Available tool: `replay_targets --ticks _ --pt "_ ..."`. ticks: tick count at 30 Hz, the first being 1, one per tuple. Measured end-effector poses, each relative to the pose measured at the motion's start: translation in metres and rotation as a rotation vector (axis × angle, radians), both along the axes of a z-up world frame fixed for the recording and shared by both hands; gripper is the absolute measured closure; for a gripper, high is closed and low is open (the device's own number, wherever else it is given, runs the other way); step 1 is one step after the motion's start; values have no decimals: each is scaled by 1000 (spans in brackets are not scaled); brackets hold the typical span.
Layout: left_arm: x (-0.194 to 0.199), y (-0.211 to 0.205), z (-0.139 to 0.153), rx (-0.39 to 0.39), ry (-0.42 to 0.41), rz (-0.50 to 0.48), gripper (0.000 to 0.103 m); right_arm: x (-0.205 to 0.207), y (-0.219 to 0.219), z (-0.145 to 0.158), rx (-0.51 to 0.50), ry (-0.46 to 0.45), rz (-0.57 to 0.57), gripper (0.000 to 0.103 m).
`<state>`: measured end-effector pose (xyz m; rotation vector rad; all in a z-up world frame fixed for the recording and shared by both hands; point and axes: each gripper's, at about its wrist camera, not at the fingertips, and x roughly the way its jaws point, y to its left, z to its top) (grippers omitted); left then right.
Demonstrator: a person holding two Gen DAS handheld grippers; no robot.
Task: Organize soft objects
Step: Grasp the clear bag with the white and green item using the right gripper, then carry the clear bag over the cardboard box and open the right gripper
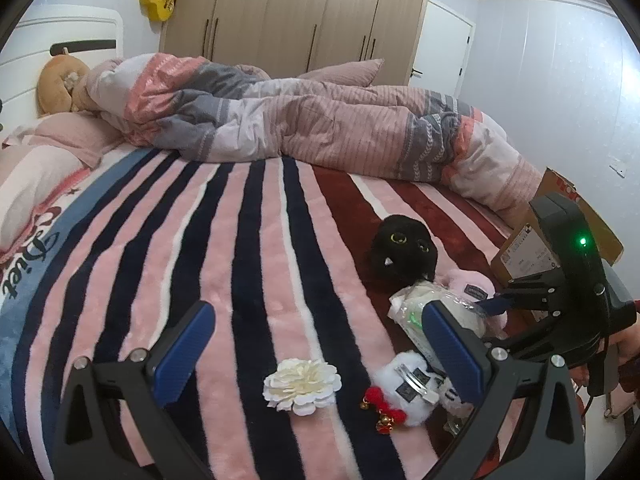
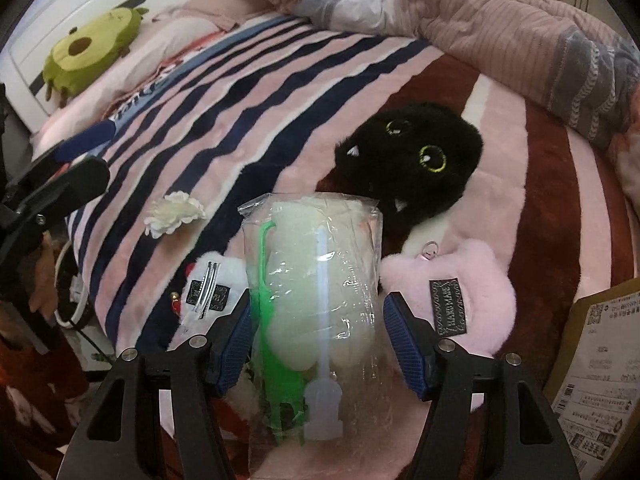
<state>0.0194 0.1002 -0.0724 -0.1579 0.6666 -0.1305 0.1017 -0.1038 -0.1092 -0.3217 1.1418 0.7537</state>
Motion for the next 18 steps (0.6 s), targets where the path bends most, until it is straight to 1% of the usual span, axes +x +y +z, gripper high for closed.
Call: replay_targets --ticks 4,7,10,14,17,18 --pt "3 -6 0 -18 15 -36 1 0 3 3 -21 -7 8 62" --pt "5 -11 4 -50 20 -79 1 -2 -2 13 -9 -41 1 65" --pt "8 -20 13 -118 21 -141 1 -10 -6 29 19 -90 8 65" --pt "11 -37 33 -167 15 -221 2 -23 -12 59 98 -146 43 65" --pt "17 -51 51 -211 23 -280 10 -37 -17 85 157 -199 79 65" --pt "19 -56 57 -214 24 -293 16 -42 -20 97 186 -217 87 65"
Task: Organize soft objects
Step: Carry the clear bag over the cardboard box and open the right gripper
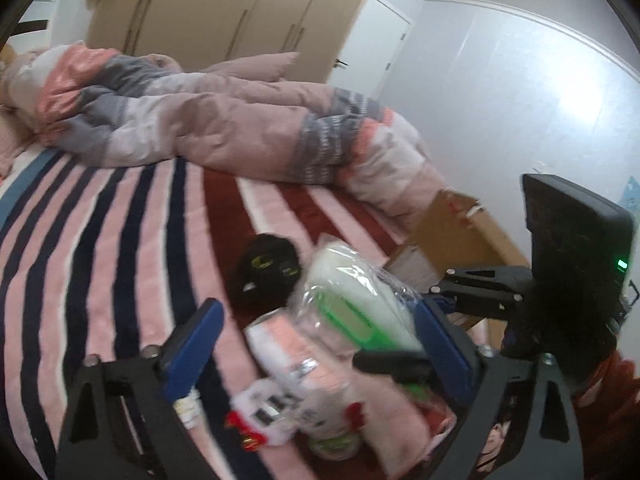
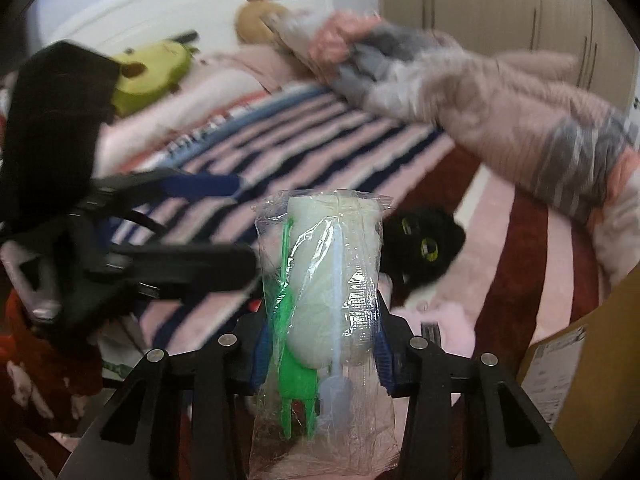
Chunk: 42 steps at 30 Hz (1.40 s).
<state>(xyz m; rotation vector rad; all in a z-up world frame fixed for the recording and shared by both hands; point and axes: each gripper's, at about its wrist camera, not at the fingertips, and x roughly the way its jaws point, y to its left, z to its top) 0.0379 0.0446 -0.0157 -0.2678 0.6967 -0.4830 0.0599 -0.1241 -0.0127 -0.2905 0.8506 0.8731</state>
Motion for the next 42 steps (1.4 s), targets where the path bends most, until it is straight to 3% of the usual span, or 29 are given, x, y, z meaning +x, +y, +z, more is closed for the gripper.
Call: replay_targets --ticks 3,6,7,12,20,25,31,38,39,42 --pt "3 -16 24 -31 -14 -66 27 -11 -9 27 67 -47 10 65" --pt "5 -33 48 -55 -36 -136 57 -15 -22 50 110 -94 -2 65" --pt "6 -40 55 -54 -43 -158 63 -14 -25 55 119 -105 -7 65" --pt "8 -78 89 28 -108 -169 67 -11 -59 84 164 -152 -47 65" --pt "27 -158 117 107 -174 -242 68 -3 -129 106 181 -206 -147 65" --pt "52 -208 116 129 -183 -284 68 9 -175 106 168 -238 -219 62" --pt "75 -257 86 210 -130 -314 68 31 -214 71 116 -246 -278 61" --pt "95 -280 50 280 -44 -322 68 51 -241 21 103 -161 -300 57" --pt "93 -283 48 290 -48 -322 63 51 -243 17 94 -155 -307 54" --pt "90 -284 48 325 -79 -295 37 55 -248 5 60 -135 -320 41"
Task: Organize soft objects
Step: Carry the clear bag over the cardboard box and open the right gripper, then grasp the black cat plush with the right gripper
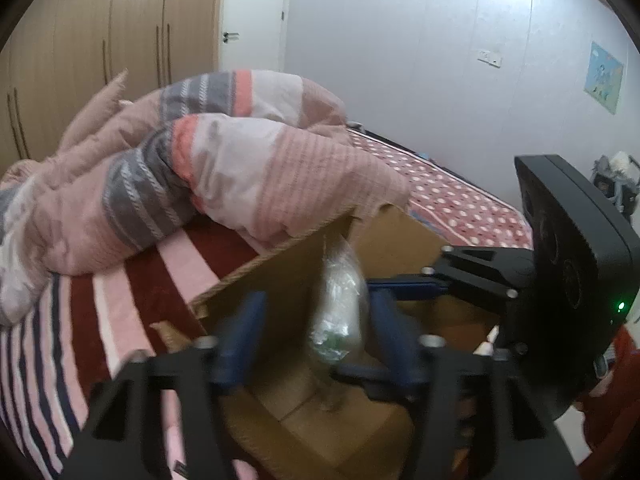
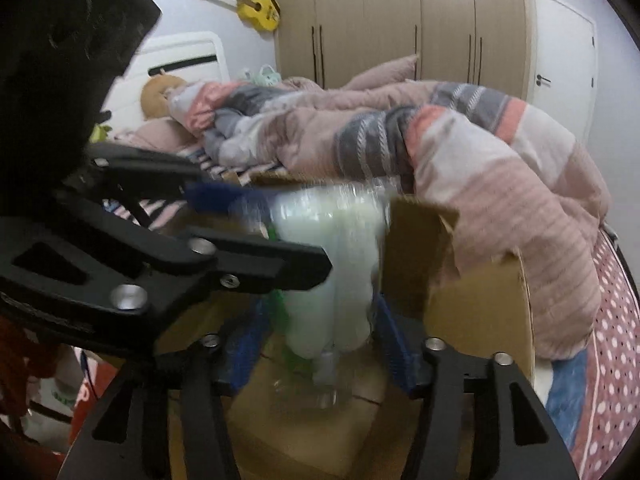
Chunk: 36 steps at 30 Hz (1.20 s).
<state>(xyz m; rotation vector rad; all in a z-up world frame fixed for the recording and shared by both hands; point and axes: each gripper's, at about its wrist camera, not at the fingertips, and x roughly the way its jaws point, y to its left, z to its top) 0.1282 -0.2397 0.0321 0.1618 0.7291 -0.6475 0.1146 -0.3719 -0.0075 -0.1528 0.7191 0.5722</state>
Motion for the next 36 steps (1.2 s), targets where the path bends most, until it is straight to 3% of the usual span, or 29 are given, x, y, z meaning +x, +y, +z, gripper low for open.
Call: replay_targets --ticks 6,11,16,20,27,32,36 --pt "-6 26 14 -50 -32 30 28 -7 0 3 -13 7 -6 38" --pt "-21 71 36 -89 -84 103 23 -23 12 34 -2 -48 -12 35" --pt "-40 139 49 -87 -139 221 19 -43 54 68 31 -104 61 27" --pt "-54 198 43 -65 -155 334 19 -51 106 76 47 -83 157 22" --pt "-64 268 6 -42 -103 445 19 -41 194 45 7 11 236 13" --pt "-64 301 -30 -41 -48 477 19 -21 234 -2 9 127 182 10" --pt "-63 318 -60 -42 -9 492 19 -1 249 -38 -14 154 96 8"
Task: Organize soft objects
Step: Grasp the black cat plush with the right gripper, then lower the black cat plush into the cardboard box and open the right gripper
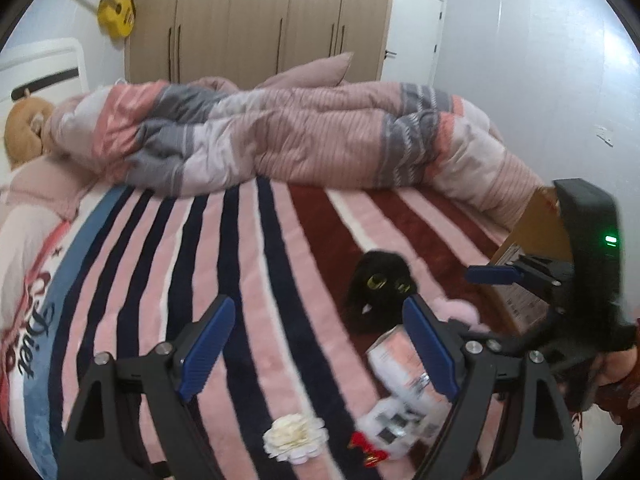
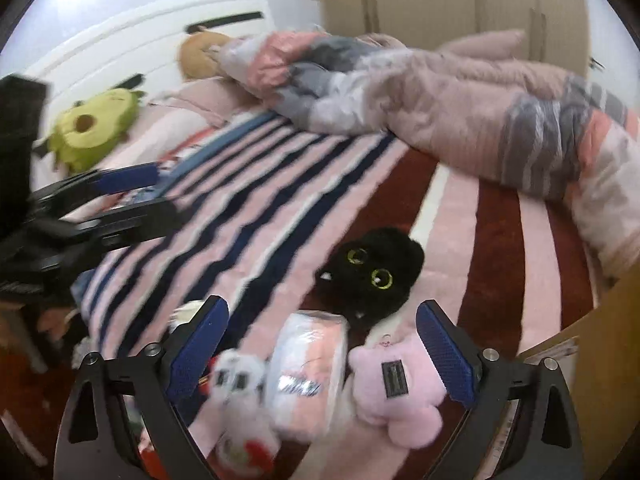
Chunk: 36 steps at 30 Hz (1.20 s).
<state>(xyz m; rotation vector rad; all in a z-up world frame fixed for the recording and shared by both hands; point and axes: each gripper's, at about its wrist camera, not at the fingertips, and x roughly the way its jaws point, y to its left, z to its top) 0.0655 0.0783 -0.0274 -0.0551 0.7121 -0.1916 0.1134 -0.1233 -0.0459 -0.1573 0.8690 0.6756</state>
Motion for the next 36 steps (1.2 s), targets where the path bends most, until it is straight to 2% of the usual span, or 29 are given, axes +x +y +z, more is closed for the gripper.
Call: replay_targets --ticks 5,11,13,16,18,19,20,27,32,36 --pt "6 15 -29 -32 40 14 19 33 16 -50 -34 45 -66 8" --pt "15 19 -45 -56 60 19 19 60 29 -78 -58 73 -85 9" --pt "17 18 -46 -60 63 16 19 65 33 -83 -79 64 -82 22" --pt "19 15 -46 -55 63 7 19 70 36 -89 -96 68 -87 31" --pt "20 14 -45 -57 66 3 19 66 37 -87 -106 46 -85 37" --pt "20 14 -45 -57 68 3 19 63 36 -85 -97 30 -82 50" --pt "20 13 -45 -58 68 1 19 60 35 -83 -88 22 -83 56" --pt "15 6 -37 -70 52 -21 19 38 31 -69 -73 -7 -47 56" --pt "11 2 -32 -101 53 -48 19 17 24 -48 27 -4 -13 56" --pt "5 -7 -21 -138 50 -92 19 -11 26 -24 93 -16 75 56"
